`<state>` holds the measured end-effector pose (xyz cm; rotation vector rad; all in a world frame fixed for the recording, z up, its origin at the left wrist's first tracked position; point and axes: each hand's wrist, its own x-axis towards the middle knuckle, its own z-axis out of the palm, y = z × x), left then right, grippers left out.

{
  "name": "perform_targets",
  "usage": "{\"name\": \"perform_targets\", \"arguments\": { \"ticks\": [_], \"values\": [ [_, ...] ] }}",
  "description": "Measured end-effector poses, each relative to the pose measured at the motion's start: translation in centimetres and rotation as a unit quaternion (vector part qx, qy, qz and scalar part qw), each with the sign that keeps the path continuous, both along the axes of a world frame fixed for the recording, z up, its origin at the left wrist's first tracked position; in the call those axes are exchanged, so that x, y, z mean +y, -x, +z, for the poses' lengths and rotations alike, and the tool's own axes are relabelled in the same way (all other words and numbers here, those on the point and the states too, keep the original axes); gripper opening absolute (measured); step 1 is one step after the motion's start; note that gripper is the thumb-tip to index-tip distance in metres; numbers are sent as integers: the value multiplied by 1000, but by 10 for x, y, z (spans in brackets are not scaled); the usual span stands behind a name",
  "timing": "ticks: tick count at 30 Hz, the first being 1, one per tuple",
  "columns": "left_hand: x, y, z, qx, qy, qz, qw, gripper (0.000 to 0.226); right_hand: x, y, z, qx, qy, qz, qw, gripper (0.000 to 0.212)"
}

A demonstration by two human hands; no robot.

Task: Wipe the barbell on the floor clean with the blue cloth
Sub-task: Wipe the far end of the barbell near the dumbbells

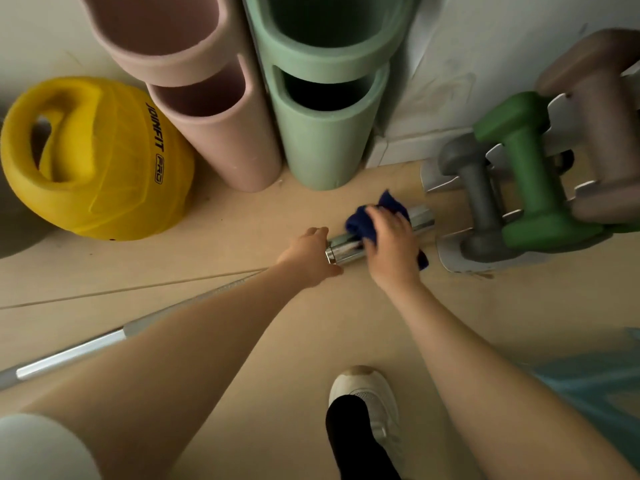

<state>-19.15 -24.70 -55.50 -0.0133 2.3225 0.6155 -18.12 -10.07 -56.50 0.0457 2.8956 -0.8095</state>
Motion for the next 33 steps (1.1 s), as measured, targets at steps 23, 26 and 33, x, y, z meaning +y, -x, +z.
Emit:
{"name": "perform_targets", "arguments": {
  "ticks": [23, 26, 33],
  "values": [
    [0, -2, 2, 44, 46, 48, 997, 65, 59, 13, -13, -9, -164, 99, 982, 45],
    [3, 0, 3, 45, 53, 37, 997, 68, 65, 19, -17, -40, -119, 19, 992, 47],
    [14, 1, 5, 58, 95, -37, 993, 74, 55, 3, -19, -18, -127, 102, 986, 44]
  ]
}}
